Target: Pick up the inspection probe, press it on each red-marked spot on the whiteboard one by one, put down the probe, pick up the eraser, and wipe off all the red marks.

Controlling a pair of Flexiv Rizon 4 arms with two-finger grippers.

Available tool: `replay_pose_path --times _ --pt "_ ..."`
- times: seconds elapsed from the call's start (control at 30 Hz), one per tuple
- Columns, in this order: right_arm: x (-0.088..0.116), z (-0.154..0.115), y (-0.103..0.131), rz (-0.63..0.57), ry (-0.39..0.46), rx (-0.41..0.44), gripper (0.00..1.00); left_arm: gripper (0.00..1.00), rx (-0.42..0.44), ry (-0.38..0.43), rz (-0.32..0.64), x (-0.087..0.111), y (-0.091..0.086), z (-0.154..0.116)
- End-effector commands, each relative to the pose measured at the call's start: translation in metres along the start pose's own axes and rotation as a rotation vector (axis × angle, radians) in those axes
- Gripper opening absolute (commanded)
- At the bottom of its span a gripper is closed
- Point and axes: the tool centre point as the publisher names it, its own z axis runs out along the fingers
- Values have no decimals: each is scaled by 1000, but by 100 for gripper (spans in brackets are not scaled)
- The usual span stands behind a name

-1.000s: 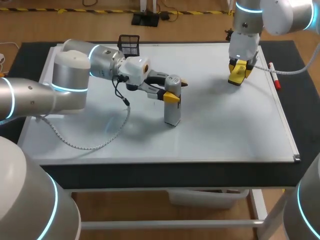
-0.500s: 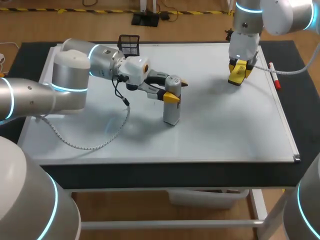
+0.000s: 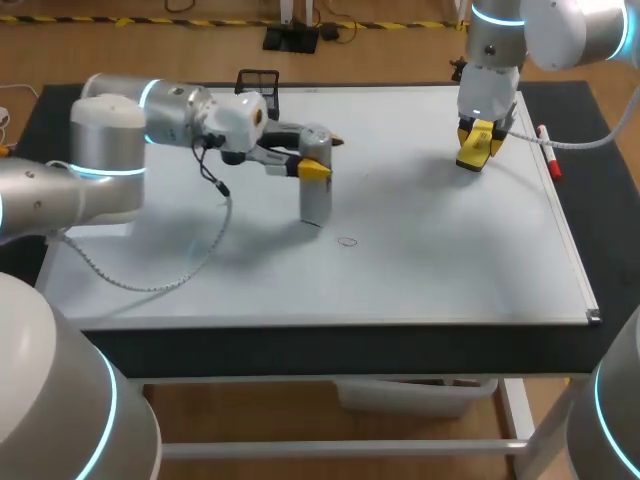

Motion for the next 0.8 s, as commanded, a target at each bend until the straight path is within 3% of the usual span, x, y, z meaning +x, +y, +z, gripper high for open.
replay_pose_path --times 0.03,0.33,0.8 --pt "0 -1 -1 -2 4 0 0 0 -5 -54 12 6 -12 -29" --pt "0 -1 -1 -2 4 0 0 0 -5 -176 42 -6 -26 -88" --pt "0 -1 -1 -2 4 0 0 0 -12 -360 56 -12 -35 -183"
